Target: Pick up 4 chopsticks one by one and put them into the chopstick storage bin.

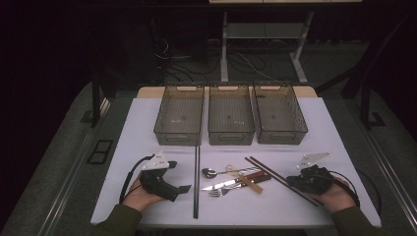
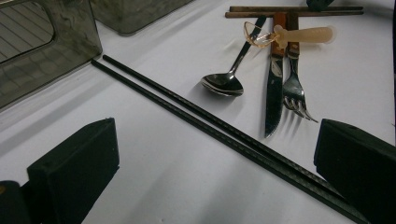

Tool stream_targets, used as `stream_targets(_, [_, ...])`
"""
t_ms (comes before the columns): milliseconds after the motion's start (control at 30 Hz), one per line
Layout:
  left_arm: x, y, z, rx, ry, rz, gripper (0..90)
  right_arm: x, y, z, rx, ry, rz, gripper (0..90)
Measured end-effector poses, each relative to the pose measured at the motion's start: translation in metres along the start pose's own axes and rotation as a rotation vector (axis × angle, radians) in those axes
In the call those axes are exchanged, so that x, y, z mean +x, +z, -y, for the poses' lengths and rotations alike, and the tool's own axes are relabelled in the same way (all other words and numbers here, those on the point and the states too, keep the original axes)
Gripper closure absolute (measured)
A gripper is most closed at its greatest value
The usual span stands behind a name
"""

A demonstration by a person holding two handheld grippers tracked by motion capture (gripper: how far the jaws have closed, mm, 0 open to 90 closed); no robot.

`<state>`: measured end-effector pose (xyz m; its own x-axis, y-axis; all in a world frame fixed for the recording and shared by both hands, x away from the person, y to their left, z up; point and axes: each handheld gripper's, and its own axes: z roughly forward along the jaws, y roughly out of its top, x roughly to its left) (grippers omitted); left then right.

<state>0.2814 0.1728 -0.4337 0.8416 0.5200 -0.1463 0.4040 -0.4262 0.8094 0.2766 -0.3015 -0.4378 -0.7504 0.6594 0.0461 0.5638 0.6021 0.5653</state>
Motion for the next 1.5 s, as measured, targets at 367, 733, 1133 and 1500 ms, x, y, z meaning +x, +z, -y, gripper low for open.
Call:
stream_targets(367, [0.000,0.001,0.000,-0.002,-0.005,0.000,0.0,-0.004,-0.006,-0.001,-0.038,0.010,0.008,85.5])
stream_targets(733, [0.000,0.000,0.000,-0.003,-0.004,0.001,0.0,-0.006,-0.008,-0.001,-0.052,0.033,-0.024,85.6])
stream_targets(1133, [0.000,0.000,0.000,-0.004,-0.003,0.002,0.0,-0.009,-0.021,-0.003,-0.135,0.045,-0.042,85.8])
stream_targets(1500, [-0.003,0.002,0.004,-0.020,-0.010,0.028,0.0,-0.009,-0.030,-0.010,-0.195,0.057,-0.050,85.7])
